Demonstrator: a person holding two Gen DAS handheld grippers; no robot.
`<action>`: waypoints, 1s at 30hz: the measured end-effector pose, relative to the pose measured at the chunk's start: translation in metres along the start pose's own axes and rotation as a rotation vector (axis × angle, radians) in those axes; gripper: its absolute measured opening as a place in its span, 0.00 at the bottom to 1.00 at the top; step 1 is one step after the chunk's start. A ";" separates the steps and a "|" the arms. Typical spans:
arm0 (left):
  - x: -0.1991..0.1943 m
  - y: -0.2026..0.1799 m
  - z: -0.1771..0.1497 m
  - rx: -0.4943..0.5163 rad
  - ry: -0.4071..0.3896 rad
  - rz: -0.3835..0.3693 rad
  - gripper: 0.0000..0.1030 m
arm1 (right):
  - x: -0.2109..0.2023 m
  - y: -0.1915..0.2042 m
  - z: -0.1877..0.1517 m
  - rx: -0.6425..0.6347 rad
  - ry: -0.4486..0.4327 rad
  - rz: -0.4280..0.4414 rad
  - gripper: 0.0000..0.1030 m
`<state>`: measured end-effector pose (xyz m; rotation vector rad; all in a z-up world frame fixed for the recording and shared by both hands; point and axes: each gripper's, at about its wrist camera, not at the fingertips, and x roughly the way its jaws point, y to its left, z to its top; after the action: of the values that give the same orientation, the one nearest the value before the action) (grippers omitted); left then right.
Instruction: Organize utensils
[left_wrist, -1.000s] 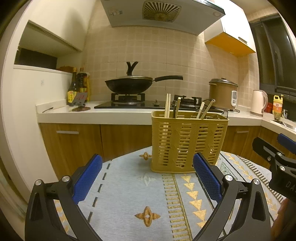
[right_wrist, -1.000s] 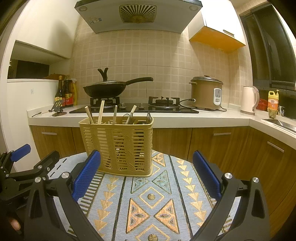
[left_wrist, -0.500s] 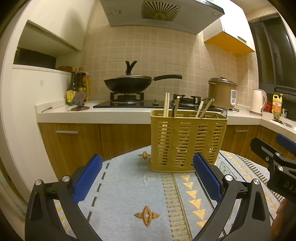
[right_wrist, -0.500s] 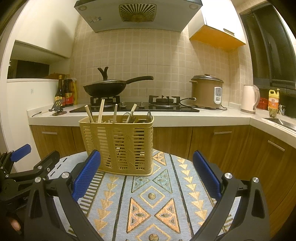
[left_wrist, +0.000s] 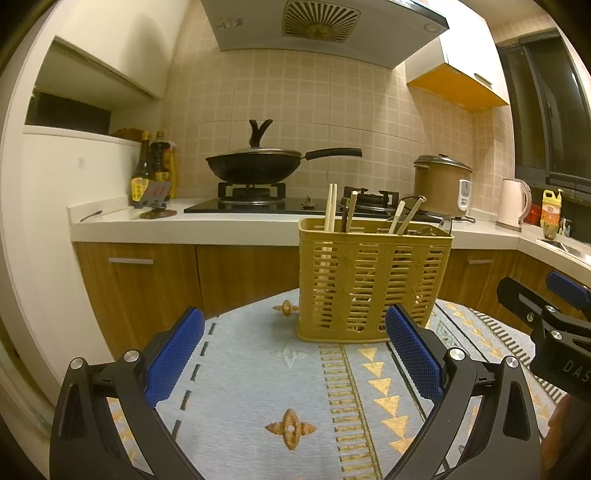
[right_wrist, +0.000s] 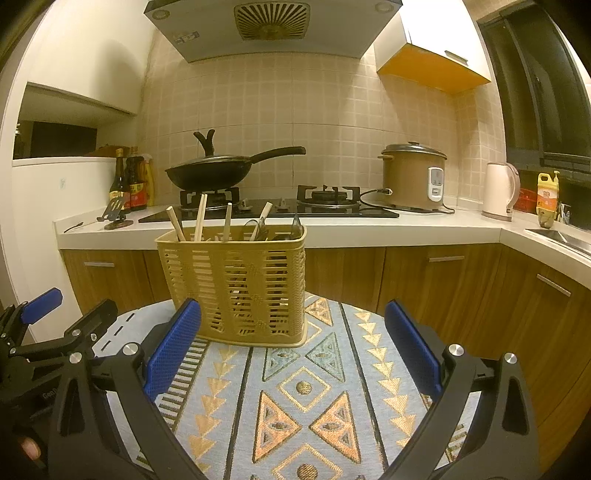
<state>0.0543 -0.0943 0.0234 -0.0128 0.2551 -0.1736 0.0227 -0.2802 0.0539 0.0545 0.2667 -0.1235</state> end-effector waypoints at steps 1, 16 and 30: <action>0.000 0.000 0.000 0.001 0.000 -0.001 0.92 | 0.000 0.000 0.000 -0.001 0.000 0.001 0.92; 0.000 0.004 -0.001 -0.021 0.000 0.001 0.92 | 0.001 0.001 0.000 -0.002 0.002 -0.001 0.92; 0.005 0.017 0.001 -0.089 0.029 -0.008 0.93 | 0.000 0.006 0.000 -0.018 0.003 0.001 0.92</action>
<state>0.0617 -0.0787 0.0230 -0.0997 0.2914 -0.1700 0.0239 -0.2740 0.0538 0.0374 0.2705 -0.1198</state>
